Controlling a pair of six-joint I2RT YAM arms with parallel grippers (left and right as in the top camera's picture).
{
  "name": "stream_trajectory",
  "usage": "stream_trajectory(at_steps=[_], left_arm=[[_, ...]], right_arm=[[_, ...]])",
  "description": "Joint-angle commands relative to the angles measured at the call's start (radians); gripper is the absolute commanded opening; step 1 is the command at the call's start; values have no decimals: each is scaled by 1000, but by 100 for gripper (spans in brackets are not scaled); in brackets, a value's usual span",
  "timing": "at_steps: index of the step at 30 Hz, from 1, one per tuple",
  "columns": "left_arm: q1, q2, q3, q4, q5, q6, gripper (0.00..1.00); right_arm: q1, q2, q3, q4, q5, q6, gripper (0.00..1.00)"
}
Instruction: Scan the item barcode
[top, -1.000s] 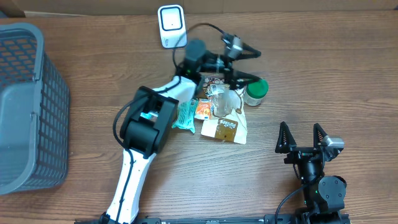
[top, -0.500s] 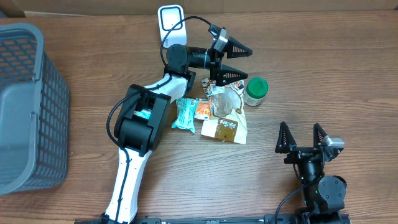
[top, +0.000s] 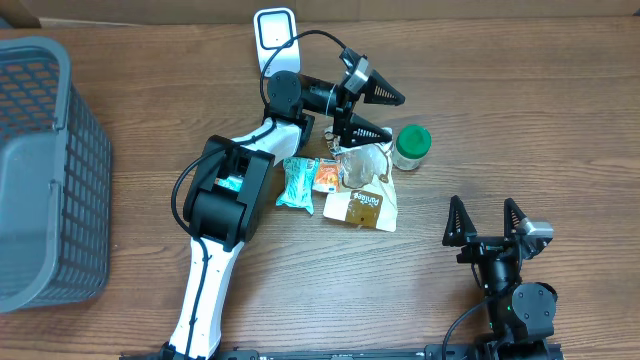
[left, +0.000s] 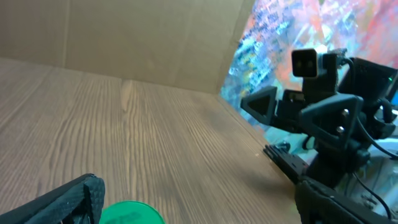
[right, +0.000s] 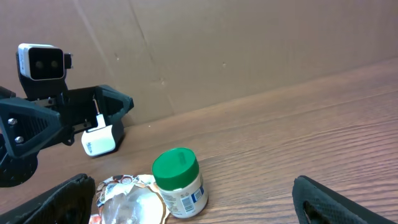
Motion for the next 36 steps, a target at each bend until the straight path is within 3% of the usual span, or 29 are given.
stream_trajectory(at_steps=[1, 11, 15, 23, 36], left_arm=[[8, -30, 1, 2, 34, 28, 99], [8, -30, 1, 0, 33, 28, 100], [29, -30, 1, -169, -59, -22, 100], [79, -30, 1, -630, -257, 2, 100], [74, -91, 1, -700, -249, -49, 100]], right_arm=[[-6, -8, -11, 4, 3, -1, 100], [-6, -8, -11, 4, 3, -1, 100], [-6, -8, -11, 4, 3, -1, 100], [-6, -8, -11, 4, 3, -1, 100], [-6, -8, -11, 4, 3, -1, 100]])
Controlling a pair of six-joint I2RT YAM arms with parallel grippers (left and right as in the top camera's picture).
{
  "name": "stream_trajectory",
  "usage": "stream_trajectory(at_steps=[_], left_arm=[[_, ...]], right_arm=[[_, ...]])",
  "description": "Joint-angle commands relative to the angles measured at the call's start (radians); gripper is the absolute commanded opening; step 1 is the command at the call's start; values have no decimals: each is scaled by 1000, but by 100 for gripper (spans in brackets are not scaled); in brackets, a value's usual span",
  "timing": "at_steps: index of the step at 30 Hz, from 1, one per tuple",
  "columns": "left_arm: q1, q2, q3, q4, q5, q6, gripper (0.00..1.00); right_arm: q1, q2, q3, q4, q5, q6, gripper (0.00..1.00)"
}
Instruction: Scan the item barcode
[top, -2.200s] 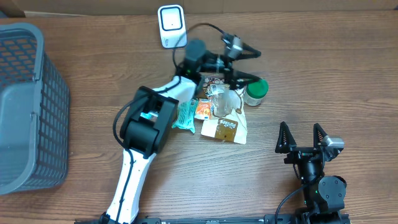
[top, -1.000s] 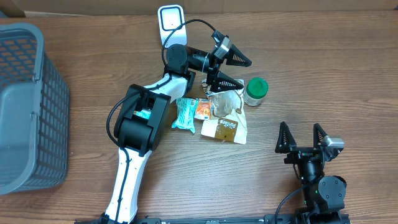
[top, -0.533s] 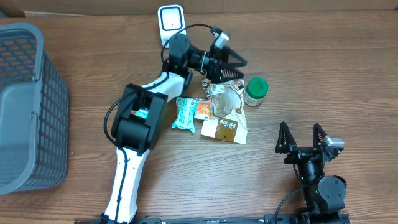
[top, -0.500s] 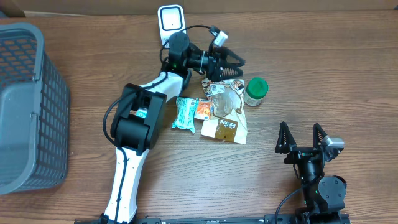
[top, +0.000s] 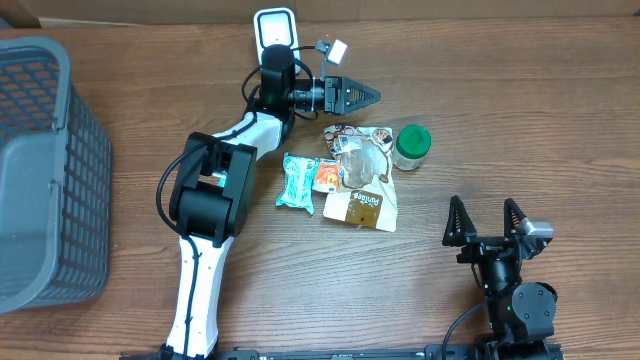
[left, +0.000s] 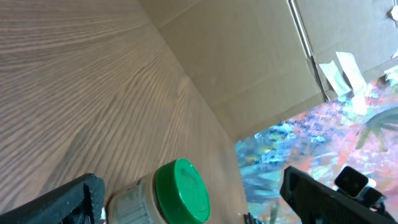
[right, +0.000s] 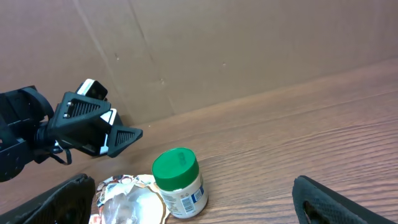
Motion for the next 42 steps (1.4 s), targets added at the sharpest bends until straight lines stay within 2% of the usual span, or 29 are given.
stream_trajectory(at_steps=[1, 5, 10, 14, 18, 23, 28, 32, 37, 42], left_arm=[[-9, -98, 3, 1, 10, -24, 100], [-13, -183, 3, -51, 17, -18, 100], [-29, -300, 3, -205, 21, 48, 100], [-42, -399, 3, -406, -8, 168, 100], [-42, -515, 3, -657, -72, 348, 100], [-42, -671, 3, -979, -197, 581, 100], [-41, -789, 2, -1233, -351, 721, 100], [-34, -863, 2, -1435, -540, 820, 100], [13, -931, 2, -1630, -773, 853, 100], [151, -1006, 3, -1772, -907, 906, 100]], right_arm=[[-7, -8, -11, 5, 3, -1, 100], [-7, -8, -11, 5, 3, -1, 100], [-7, -8, -11, 5, 3, -1, 100], [-7, -8, -11, 5, 3, -1, 100], [-7, -8, -11, 5, 3, -1, 100], [-7, -8, -11, 5, 3, -1, 100], [-7, -8, -11, 5, 3, -1, 100], [-7, -8, -11, 5, 3, -1, 100], [-7, -8, -11, 5, 3, -1, 100], [-7, -8, -11, 5, 3, -1, 100]])
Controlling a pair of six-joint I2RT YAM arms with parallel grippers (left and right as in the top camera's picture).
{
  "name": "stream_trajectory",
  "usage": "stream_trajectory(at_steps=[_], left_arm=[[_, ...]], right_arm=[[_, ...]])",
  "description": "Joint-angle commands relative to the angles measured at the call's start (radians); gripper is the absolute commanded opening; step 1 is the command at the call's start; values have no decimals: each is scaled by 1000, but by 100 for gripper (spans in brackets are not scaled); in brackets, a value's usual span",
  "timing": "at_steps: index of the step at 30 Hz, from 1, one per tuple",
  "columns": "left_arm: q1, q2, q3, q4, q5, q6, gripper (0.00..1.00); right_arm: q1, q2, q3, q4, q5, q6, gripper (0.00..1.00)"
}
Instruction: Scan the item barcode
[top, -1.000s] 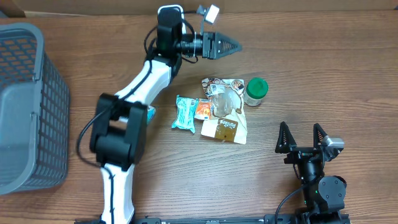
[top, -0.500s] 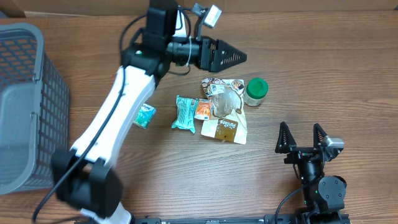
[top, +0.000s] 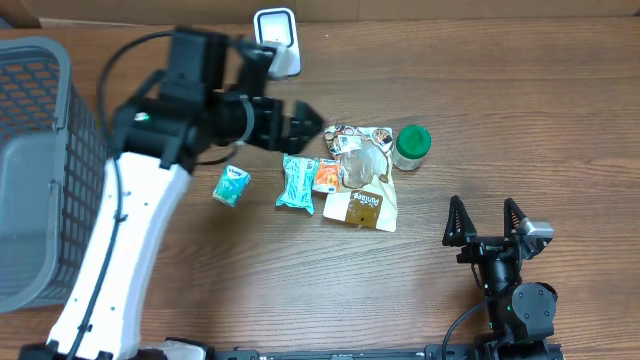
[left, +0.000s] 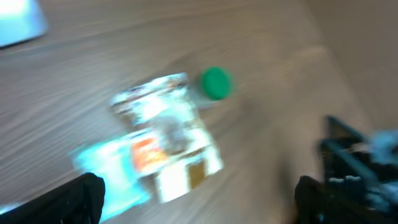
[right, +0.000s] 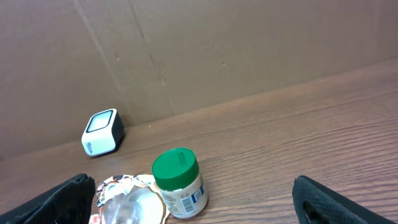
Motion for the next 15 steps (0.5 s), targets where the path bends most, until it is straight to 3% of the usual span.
stream_trajectory(at_steps=[1, 9, 15], left_arm=[[113, -84, 2, -60, -193, 92, 100], [360, -169, 2, -85, -343, 106, 100], [570, -180, 1, -89, -355, 105, 100]], right_arm=[[-6, -8, -11, 4, 3, -1, 100], [-6, -8, -11, 4, 3, -1, 100], [-6, -8, -11, 4, 3, -1, 100]])
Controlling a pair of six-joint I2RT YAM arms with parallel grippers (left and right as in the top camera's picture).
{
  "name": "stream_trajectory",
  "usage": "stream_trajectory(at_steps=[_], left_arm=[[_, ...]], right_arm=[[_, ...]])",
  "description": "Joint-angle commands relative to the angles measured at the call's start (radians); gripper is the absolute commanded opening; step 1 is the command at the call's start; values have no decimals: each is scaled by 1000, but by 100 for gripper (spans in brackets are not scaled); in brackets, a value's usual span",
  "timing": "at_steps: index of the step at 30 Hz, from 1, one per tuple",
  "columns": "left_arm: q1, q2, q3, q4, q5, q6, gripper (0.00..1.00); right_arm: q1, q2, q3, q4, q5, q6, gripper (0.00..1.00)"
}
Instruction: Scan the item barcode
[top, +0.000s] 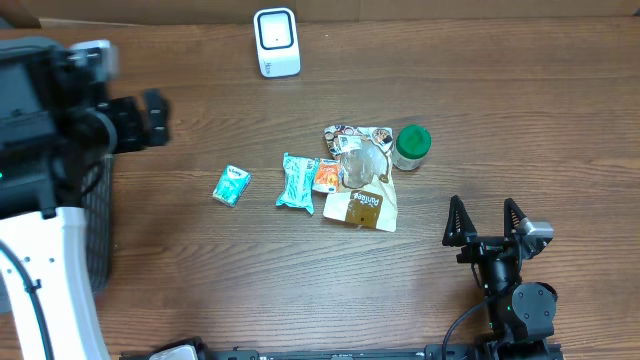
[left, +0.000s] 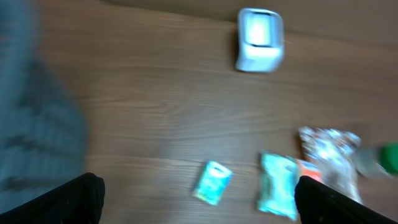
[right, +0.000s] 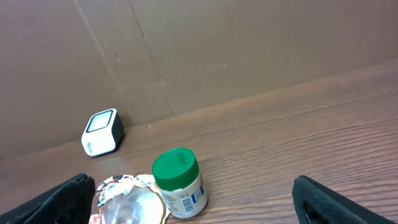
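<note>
The white barcode scanner stands at the table's far edge, also in the left wrist view and the right wrist view. The items lie mid-table: a small teal packet, a longer teal packet, an orange packet, a crinkled clear bag, a brown pouch and a green-lidded jar. My left gripper hangs open and empty at the far left, high above the table and away from every item. My right gripper rests open near the front right, facing the jar.
A grey mesh basket sits at the left edge, mostly hidden under my left arm, and shows as a blur in the left wrist view. A cardboard wall runs behind the scanner.
My left arm has moved from above the table left of the items to the far left over the basket, its gripper still open. The items and the right arm have not moved.
My left gripper was open just beside the clear bag and the jar. Then it pointed right, close to the scanner. Then the arm stood higher, over the table left of the items, and now it is over the basket. It holds nothing throughout; the right arm stayed still.
</note>
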Motion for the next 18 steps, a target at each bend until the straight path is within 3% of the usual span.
stream_trajectory(at_steps=[1, 9, 18], left_arm=[[112, -13, 2, -8, -40, 19, 100], [294, -9, 2, -10, -159, 19, 100], [307, -9, 2, -19, -124, 22, 100]], right_arm=[[-6, -8, -11, 4, 3, -1, 100], [-6, -8, -11, 4, 3, -1, 100], [-6, -8, -11, 4, 3, -1, 100]])
